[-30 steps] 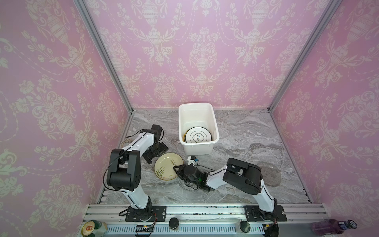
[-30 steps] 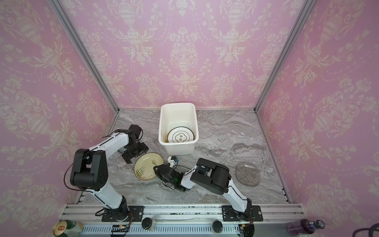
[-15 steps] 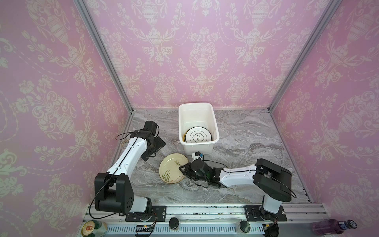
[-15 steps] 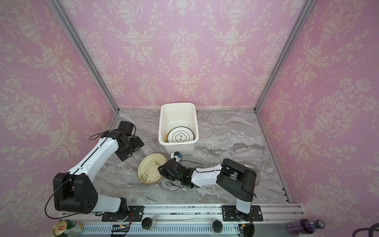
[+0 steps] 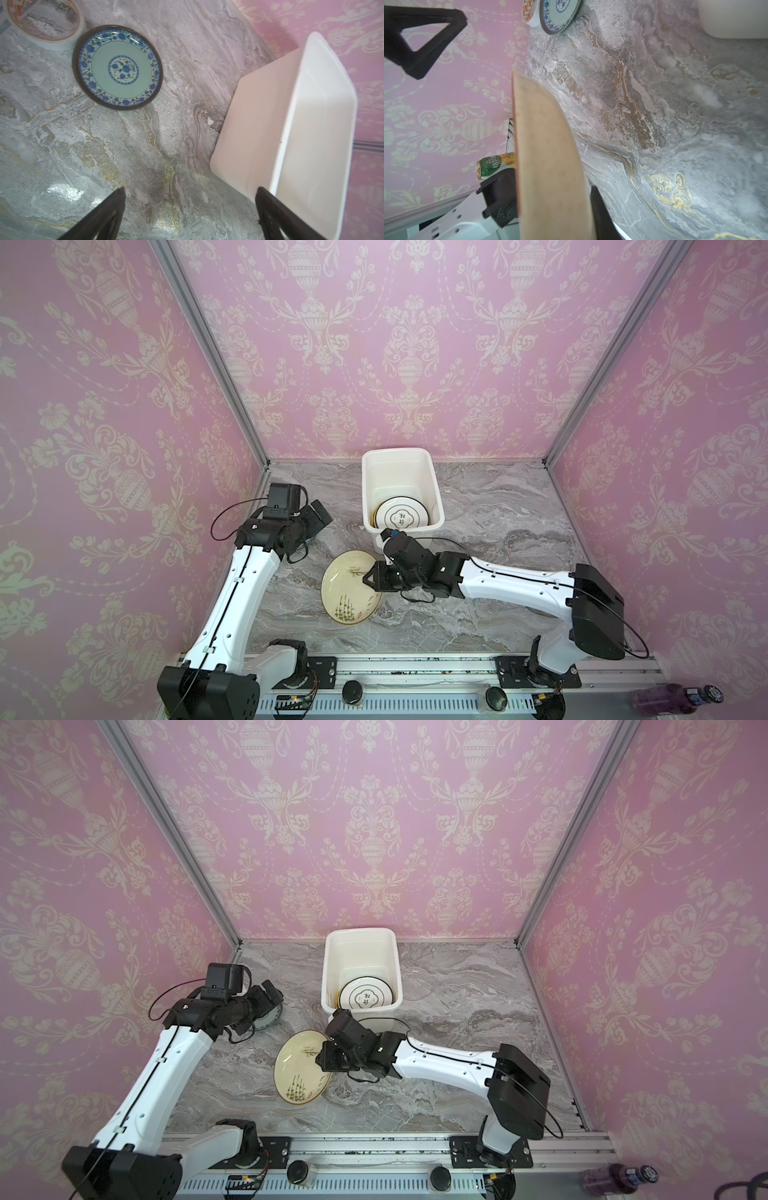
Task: Place the plates into the plastic bin on the countertop
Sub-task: 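Lift the cream plate with the right gripper and carry it over the bin, then lower the cream plate into the bin onto the stacked plates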
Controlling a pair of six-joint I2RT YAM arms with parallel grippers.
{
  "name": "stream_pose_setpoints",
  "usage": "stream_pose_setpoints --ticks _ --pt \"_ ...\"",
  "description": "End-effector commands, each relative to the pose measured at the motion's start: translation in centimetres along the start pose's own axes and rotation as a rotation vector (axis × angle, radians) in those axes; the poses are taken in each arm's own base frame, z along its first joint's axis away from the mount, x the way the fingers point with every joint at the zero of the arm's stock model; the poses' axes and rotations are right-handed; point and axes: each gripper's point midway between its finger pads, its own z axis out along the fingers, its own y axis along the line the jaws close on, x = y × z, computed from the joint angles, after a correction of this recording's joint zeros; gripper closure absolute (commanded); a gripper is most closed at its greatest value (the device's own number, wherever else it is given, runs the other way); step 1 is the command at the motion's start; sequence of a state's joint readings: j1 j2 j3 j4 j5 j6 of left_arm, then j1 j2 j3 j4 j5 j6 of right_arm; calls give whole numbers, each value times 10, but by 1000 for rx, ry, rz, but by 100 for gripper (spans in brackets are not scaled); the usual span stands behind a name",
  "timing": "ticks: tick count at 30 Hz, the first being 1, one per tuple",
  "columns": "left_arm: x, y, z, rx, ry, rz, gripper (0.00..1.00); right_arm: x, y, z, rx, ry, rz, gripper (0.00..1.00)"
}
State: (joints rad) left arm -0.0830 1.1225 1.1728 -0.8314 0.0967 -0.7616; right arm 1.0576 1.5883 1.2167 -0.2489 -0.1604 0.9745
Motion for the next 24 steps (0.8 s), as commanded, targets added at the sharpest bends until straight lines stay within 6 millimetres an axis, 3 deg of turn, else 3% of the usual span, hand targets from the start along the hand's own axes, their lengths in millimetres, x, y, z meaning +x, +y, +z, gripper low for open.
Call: stream_pose_setpoints --ticks 1,6,11,18,24 --pt "-4 -52 -25 242 5 93 1 -29 26 -62 -68 -17 -114 86" --pt "2 -92 -38 322 41 263 1 -78 22 -120 -80 -84 -90 86" --pt "-4 -114 -43 256 -59 476 1 -125 12 -152 -62 -141 -75 86" --pt "-8 -150 -50 320 -235 717 1 -180 -19 -167 -41 -206 -1 86" --pt "-3 -156 -27 314 -235 838 1 -213 -48 -158 25 -205 1 86"
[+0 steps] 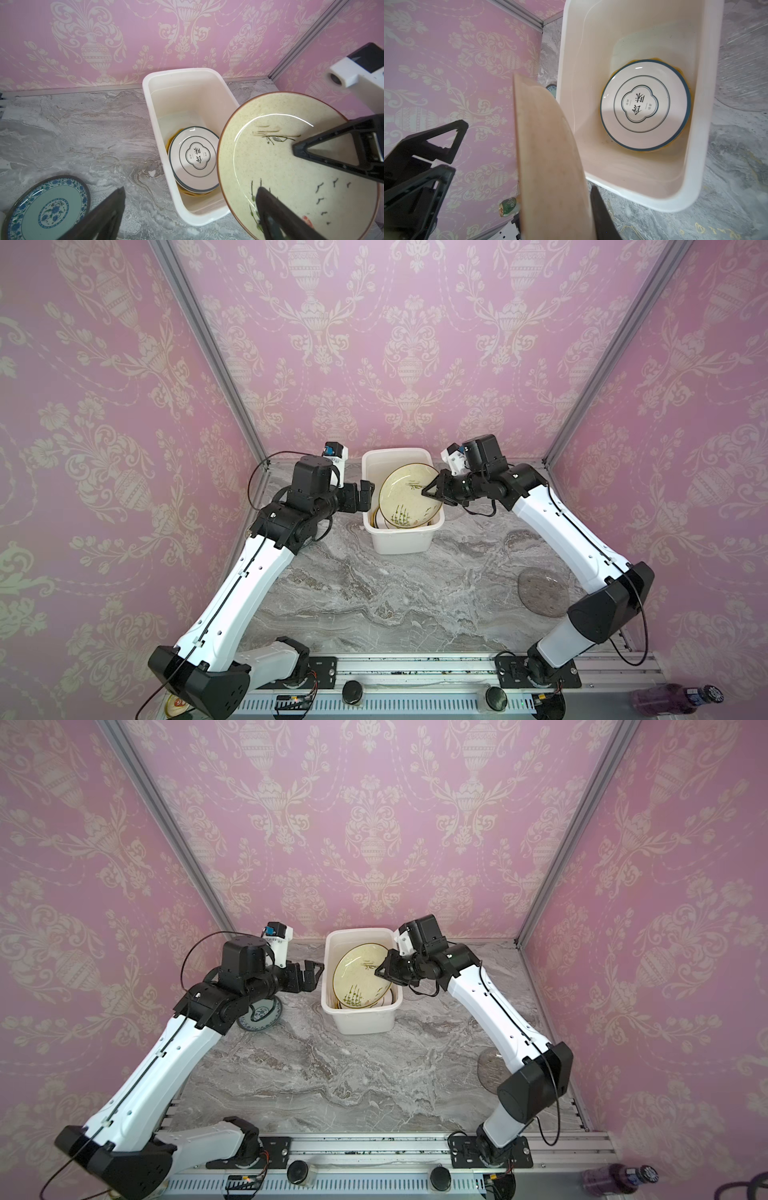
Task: Place the plates into the plastic bin on the countertop
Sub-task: 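Lower the cream plate into the bin onto the stacked plates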
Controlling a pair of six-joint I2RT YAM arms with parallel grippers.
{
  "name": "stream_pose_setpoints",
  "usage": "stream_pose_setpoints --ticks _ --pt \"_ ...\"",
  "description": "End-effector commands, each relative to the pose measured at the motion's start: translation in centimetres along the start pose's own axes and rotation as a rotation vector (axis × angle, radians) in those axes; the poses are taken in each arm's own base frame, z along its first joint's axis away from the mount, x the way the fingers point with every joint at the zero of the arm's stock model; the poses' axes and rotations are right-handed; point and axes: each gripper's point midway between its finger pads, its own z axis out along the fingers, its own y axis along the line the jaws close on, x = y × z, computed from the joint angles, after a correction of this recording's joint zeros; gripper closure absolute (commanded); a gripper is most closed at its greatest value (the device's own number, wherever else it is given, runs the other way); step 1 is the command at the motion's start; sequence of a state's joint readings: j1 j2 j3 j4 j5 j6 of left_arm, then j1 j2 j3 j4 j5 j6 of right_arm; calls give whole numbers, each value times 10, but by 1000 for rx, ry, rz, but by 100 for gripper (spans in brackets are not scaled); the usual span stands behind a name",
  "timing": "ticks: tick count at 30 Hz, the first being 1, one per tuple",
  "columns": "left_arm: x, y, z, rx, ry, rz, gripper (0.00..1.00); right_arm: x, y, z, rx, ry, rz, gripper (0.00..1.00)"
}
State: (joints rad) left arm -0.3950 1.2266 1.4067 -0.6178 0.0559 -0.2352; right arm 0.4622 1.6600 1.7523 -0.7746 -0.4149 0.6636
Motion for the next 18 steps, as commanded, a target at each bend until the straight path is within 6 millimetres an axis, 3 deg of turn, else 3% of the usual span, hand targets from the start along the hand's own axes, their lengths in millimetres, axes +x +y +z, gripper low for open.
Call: stream_pose_setpoints --ticks 1,8,12,18 --pt "3 4 20 -19 0 113 1 -22 18 -8 -61 -28 -71 87" --pt "18 -1 54 36 21 13 1 -53 1 21 -9 -28 -102 86" --pt "20 -8 66 91 22 -61 1 -60 -7 41 17 -7 -116 86" --pt "27 -4 75 94 46 -114 1 -60 -19 68 21 40 -138 86"
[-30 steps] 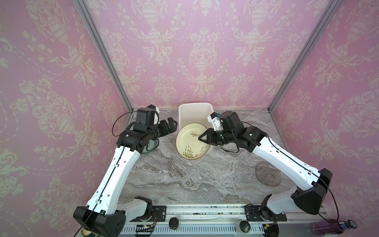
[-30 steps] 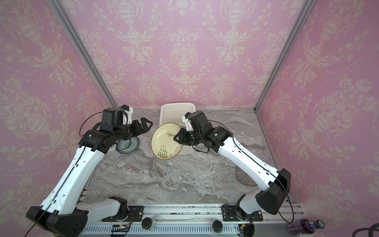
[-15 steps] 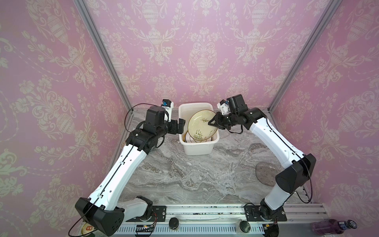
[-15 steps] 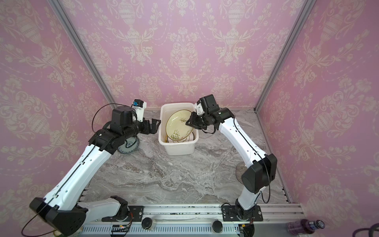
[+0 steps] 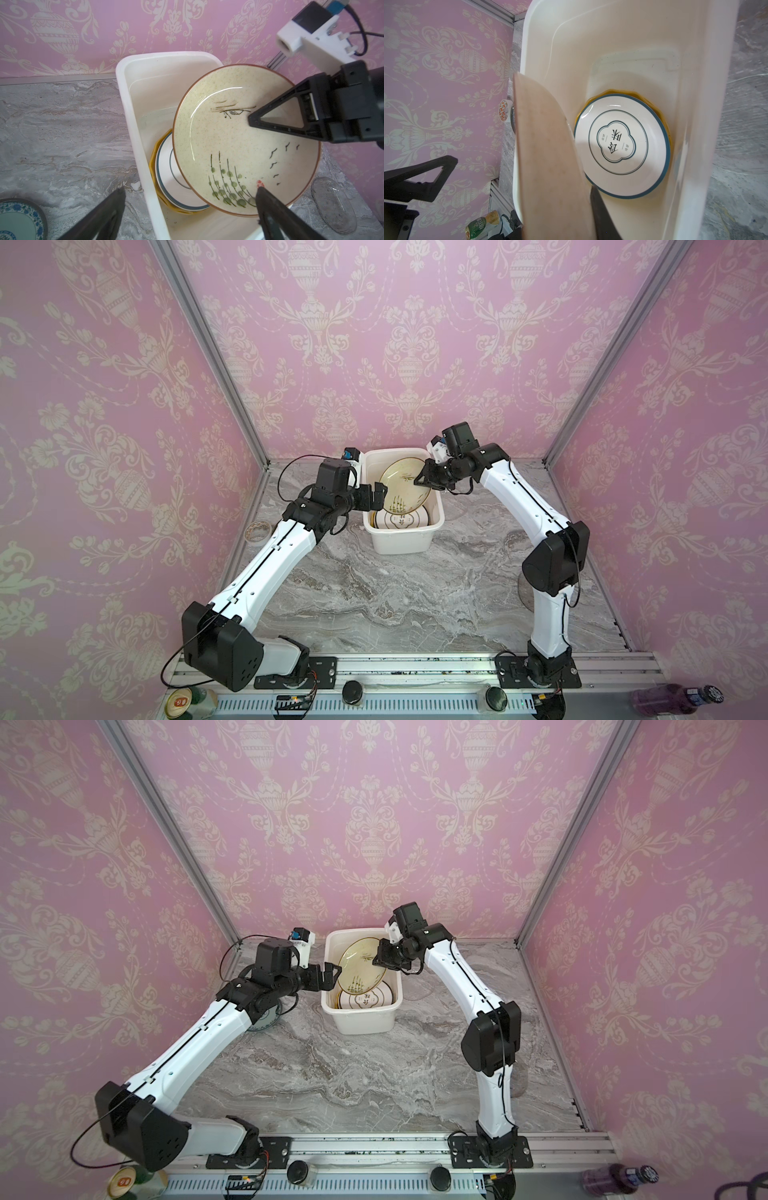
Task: Place the plates into the plastic bin on the countertop
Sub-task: 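Lower the cream plate into the bin onto the stacked plates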
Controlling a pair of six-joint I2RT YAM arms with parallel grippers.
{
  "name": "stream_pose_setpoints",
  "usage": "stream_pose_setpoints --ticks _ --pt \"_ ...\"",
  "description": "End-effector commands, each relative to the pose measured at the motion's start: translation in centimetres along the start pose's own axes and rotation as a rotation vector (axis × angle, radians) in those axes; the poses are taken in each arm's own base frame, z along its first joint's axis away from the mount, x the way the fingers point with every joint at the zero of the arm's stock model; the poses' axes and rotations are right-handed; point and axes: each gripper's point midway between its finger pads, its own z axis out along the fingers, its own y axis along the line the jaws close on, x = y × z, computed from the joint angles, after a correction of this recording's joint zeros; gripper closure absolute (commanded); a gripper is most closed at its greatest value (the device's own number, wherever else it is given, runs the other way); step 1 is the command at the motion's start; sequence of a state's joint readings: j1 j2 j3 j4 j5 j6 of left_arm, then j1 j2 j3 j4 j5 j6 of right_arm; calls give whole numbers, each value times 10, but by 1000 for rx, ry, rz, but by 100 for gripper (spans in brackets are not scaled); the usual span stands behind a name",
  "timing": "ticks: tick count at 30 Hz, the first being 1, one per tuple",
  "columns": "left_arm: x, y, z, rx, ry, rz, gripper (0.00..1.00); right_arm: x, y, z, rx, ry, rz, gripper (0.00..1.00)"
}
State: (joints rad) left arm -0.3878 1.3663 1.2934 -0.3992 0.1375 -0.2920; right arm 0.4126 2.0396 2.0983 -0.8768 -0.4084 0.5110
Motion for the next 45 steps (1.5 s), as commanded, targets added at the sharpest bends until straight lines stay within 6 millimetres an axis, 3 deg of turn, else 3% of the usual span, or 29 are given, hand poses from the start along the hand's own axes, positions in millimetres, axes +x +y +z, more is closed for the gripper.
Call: stream_pose_setpoints --ticks 1,18,25,34,45 --pt "-1 -1 3 33 -7 -53 1 -10 19 -7 -66 -24 -80 85" --pt "14 10 11 3 27 -75 1 46 8 50 -52 210 -208 81" --pt "16 12 13 -3 37 -73 1 51 -1 68 -37 238 -197 79" --pt "25 16 17 -12 55 -74 1 54 -12 80 -5 253 -195 73" --pt "29 18 20 -19 64 -75 1 62 -16 93 31 269 -215 72"
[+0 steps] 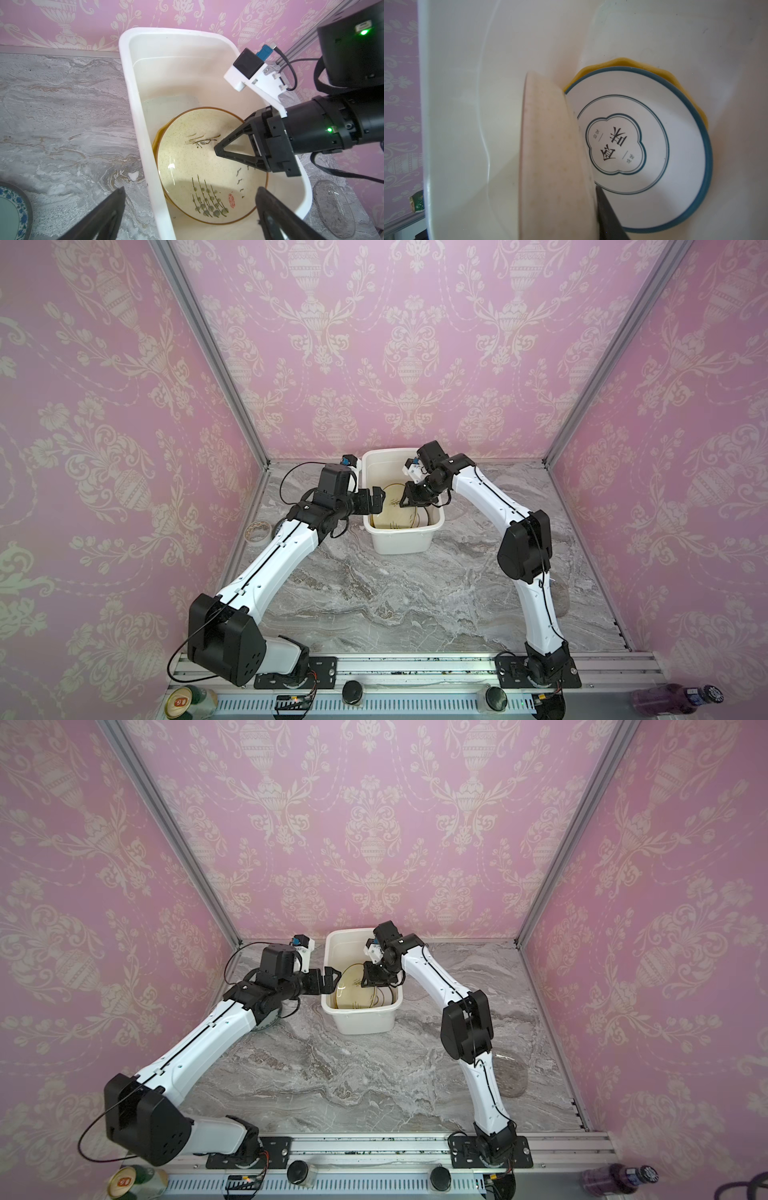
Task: Place the plates into the plastic bin on the countertop
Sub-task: 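Lower the cream plate into the bin onto the stacked plates, then lay the cream plate flat on the stack and open the right gripper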
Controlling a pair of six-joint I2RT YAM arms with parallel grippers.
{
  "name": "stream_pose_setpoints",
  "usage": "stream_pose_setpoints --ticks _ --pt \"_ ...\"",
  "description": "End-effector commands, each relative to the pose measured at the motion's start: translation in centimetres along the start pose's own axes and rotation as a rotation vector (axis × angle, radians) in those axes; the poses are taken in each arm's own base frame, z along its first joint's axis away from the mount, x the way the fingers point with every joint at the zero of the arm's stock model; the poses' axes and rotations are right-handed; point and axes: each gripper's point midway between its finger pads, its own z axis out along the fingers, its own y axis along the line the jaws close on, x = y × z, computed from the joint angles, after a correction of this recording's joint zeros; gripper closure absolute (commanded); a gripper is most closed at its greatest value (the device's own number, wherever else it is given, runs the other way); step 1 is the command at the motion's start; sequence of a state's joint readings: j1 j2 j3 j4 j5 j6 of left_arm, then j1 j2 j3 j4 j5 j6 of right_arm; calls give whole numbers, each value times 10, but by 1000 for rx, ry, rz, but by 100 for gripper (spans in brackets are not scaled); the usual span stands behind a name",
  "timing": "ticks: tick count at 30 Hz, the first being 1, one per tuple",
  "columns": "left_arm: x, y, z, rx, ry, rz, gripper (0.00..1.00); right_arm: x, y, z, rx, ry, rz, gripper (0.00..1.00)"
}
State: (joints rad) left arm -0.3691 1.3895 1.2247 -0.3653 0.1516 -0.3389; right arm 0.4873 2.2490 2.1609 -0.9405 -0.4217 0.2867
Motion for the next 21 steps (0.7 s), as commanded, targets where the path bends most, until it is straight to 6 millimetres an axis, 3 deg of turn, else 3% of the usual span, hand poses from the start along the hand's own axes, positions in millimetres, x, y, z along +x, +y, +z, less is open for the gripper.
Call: stream_pose_setpoints --ticks 1,6,14,21 --pt "5 4 2 -1 12 -10 1 11 3 10 4 47 -22 72" --pt "5 4 1 -3 10 -8 1 14 -1 13 55 49 -26 71" --pt "4 5 0 -1 2 -11 1 16 -6 10 127 36 -31 55" --pt "0 5 -2 3 -13 -17 1 15 -9 6 186 26 -41 51"
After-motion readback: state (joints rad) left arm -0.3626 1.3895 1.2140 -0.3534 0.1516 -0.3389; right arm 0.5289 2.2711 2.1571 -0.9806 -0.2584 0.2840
